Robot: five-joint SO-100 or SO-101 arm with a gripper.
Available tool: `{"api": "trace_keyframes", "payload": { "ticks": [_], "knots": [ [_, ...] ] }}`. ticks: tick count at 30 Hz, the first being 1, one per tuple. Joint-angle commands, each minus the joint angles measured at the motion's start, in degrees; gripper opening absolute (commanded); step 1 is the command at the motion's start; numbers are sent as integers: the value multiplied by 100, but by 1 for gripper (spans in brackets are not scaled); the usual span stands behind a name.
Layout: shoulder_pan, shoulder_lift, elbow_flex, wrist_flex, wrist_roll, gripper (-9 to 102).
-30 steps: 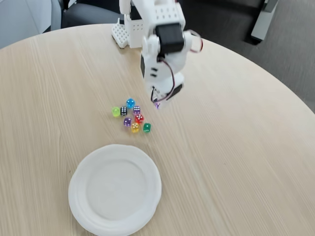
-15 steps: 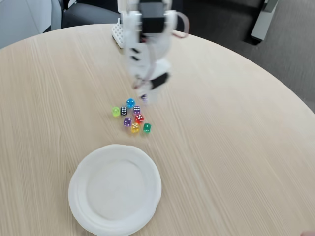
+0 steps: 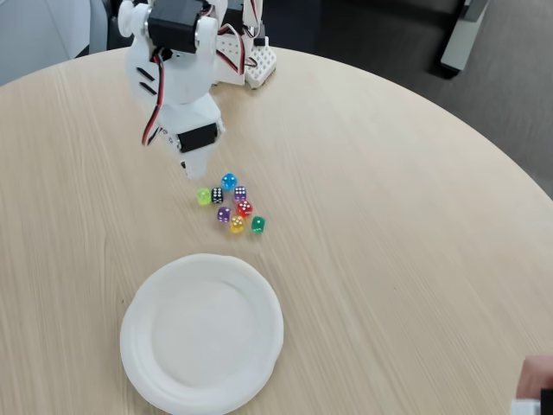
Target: Pick a purple dice and put it in the plate.
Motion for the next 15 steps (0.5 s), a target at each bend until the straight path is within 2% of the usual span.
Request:
{"api": "trace_keyframes", "payload": {
  "ticks": [1, 6, 15],
  "knots": [
    [62, 132, -132, -369, -88, 0],
    [123, 132, -70, -1011, -193, 0],
    [949, 114, -70, -1670, -545, 0]
  ]
}}
